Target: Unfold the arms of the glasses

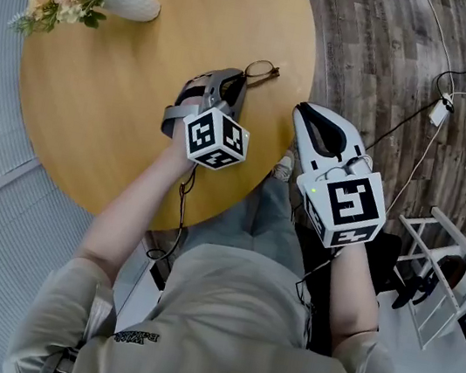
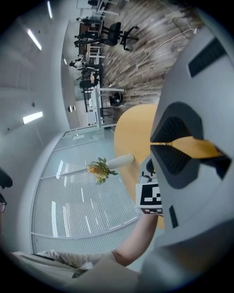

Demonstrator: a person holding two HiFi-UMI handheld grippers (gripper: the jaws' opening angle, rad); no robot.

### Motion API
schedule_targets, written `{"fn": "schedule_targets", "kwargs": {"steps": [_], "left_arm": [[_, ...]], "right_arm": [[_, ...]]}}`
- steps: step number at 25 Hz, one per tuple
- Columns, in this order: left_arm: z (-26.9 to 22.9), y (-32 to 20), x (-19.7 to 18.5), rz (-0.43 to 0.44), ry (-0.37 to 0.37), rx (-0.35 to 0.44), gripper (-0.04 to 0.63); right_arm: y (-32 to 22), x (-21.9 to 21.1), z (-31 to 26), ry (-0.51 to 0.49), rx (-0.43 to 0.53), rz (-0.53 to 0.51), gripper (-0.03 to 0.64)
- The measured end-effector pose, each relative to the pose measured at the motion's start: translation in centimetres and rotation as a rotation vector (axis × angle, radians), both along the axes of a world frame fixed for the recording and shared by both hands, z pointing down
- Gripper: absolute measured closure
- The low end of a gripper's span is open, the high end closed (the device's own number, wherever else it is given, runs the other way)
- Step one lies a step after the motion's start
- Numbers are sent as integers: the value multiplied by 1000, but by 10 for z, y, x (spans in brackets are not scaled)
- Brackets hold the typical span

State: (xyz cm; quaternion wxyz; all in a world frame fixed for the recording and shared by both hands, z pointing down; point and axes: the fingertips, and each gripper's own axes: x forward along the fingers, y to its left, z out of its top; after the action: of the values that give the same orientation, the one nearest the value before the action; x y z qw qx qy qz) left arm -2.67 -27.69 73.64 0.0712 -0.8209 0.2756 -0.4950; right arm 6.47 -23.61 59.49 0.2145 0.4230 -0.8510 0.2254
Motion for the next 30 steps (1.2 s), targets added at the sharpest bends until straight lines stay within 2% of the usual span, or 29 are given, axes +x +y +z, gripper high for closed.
{"fn": "schedule_targets", "kwargs": {"steps": [5, 9, 17, 21, 25, 30], "left_arm": [[-21, 3, 0, -32, 45, 3, 551], [-56, 2, 0, -82, 117, 19, 551], [-138, 5, -5, -173, 267, 79, 551], [-183, 0, -6, -190, 333, 144, 551], [-224, 10, -7, -213, 389, 170, 551], [-296, 19, -12, -231, 543, 243, 551]], "right_arm": [[2, 5, -16, 4, 24, 10, 583], [1, 12, -41, 4, 62, 27, 583], [-6, 17, -110, -14, 180, 77, 583], [-12, 18, -154, -17, 273, 87, 583], [-4, 22, -196, -25, 340, 96, 583], [6, 22, -241, -19, 418, 102, 583]]}}
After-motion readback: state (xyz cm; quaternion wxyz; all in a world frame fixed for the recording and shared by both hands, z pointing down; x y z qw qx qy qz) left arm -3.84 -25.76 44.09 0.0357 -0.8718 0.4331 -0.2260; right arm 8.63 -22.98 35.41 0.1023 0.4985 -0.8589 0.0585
